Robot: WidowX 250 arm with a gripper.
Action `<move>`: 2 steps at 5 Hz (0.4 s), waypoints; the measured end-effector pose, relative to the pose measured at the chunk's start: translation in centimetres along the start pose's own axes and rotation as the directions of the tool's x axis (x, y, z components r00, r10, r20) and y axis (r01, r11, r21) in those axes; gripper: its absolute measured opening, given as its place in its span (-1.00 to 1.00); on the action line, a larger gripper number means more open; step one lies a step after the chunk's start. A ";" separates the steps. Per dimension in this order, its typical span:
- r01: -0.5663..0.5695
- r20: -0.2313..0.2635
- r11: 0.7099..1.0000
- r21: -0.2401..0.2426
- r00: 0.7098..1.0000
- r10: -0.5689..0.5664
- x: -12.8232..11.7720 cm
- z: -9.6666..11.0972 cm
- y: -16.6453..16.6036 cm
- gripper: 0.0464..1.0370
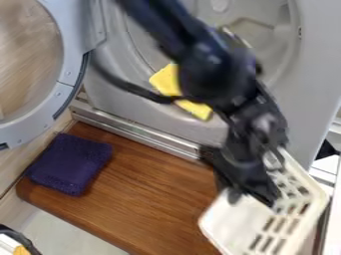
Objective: Moved the basket to the left side of the table
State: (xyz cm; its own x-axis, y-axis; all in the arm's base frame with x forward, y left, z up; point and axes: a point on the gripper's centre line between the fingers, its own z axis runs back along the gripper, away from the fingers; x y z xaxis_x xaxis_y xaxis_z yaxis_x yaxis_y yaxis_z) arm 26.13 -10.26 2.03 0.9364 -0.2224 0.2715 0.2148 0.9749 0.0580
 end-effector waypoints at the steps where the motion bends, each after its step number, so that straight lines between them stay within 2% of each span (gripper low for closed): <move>1: -0.029 -0.052 0.999 0.026 0.998 0.030 -2.6 1.4 4.2 -0.91; 2: -0.067 -0.075 0.997 0.025 0.995 0.069 -6.2 0.7 8.2 -0.91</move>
State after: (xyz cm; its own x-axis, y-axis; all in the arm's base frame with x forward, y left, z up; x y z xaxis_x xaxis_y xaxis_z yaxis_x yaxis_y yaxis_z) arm 21.88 -0.91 1.50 0.9671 -0.1547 0.2019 0.1446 0.9874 0.0639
